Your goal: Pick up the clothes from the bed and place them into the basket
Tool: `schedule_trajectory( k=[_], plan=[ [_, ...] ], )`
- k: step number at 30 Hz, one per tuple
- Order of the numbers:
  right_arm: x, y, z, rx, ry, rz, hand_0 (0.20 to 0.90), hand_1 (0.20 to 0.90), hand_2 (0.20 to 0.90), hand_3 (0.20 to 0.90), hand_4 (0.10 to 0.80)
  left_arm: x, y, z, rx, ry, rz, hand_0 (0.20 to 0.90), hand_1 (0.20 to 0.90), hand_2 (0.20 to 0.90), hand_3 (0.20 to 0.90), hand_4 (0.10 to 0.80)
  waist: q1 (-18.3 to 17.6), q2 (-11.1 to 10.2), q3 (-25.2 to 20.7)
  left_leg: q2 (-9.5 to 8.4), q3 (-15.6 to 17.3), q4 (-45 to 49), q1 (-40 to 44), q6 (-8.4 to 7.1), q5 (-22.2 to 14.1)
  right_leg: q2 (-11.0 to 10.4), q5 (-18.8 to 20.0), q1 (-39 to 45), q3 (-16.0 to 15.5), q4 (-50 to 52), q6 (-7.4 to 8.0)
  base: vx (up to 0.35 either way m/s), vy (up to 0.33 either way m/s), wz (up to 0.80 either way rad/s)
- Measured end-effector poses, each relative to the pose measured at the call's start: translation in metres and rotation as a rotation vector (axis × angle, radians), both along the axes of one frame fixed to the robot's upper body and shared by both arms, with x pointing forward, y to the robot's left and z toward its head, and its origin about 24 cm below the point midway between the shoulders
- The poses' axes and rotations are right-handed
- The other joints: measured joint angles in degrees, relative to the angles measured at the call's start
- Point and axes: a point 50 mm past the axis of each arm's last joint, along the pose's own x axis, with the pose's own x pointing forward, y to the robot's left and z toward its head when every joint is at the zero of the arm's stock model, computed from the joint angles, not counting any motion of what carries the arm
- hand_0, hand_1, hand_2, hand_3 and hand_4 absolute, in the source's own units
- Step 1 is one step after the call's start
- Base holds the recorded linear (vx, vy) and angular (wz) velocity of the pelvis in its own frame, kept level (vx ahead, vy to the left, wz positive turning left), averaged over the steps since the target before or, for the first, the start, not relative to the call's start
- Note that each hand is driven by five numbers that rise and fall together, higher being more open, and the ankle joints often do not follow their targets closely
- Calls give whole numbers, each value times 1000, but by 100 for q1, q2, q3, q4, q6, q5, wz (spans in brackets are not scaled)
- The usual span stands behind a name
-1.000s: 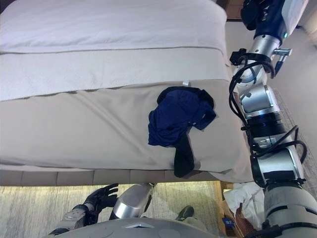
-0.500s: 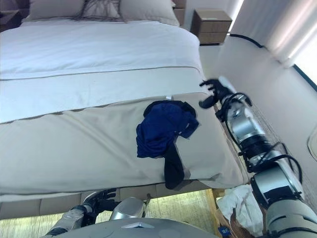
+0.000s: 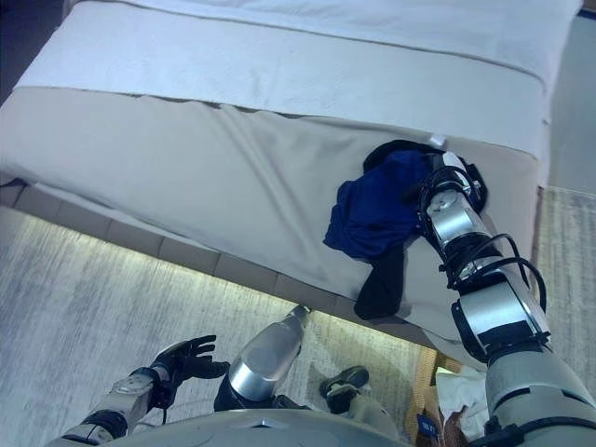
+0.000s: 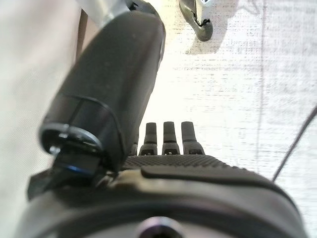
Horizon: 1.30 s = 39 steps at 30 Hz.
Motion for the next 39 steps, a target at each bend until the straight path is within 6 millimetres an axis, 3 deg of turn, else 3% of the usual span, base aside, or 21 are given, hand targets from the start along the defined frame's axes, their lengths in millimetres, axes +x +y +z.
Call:
schedule_trajectory(
  k=[3,7,8,9,14,17,22,27,33,39],
  plan=[
    [-1,1,-7,15,48,-6,900,900,900,900,800,3,-2,1,-21,-29,5,900,900,900,900,800,11,2,10,-41,0,7,-9,-15,-12,-11,0,9,-7,-12,1,10,30,2],
    [-4,-8,-13,-18,122,-47,900,900,900,900,800,27,-8,12,-62,-127,-14,900,900,900,900,800,48,43,103,-42,-103,86,-147,-84,-84,-4,-2,-32,-123,-8,2,-13,11,13],
    [-4,-10,-12,-33,131,-55,733,733,733,705,605,34,-10,15,-71,-154,-24,900,900,900,900,800,67,52,146,-32,-112,99,-175,-84,-87,3,-5,-58,-125,10,4,-3,-27,4],
    [-3,-12,-11,-58,141,-61,300,300,300,200,100,39,-12,19,-76,-180,-36,900,900,900,900,800,76,54,160,-26,-129,109,-235,-85,-88,-2,-25,-131,-128,69,15,0,-36,3],
    [3,-12,6,-202,104,-60,300,300,300,200,100,52,-19,26,-97,-237,-55,900,900,900,900,800,68,52,252,-18,-142,184,-415,-84,-87,-5,-37,-304,-134,153,5,13,-36,1],
    [10,0,25,-223,-32,-47,300,300,300,200,100,53,-20,26,-93,-244,-49,900,900,900,900,800,2,40,328,-6,-123,184,-422,-83,-87,5,-37,-314,-112,127,5,19,-10,-3],
    [17,44,87,-242,-447,39,300,300,300,200,100,43,-20,18,-79,-204,-13,900,900,900,900,800,-169,29,360,23,96,272,-381,9,-107,9,-13,-312,102,33,24,43,51,-21],
    [0,69,151,-182,-853,104,300,300,300,200,100,33,-20,12,-83,-182,0,900,900,900,900,800,-251,8,371,99,342,216,-188,50,-130,77,87,-202,349,-150,-11,59,24,-25],
    [-31,57,200,-136,-1184,47,300,300,300,200,100,22,-16,8,-81,-170,39,900,900,900,900,800,-493,-93,323,144,512,134,189,104,-258,122,148,103,549,-331,-35,114,-12,-16],
    [-53,51,217,-61,-1370,-1,300,300,300,200,100,12,-11,4,-48,-144,57,900,900,900,900,800,-768,-381,78,190,664,58,338,182,-243,131,172,155,718,-361,-23,42,-76,-14]
  ],
)
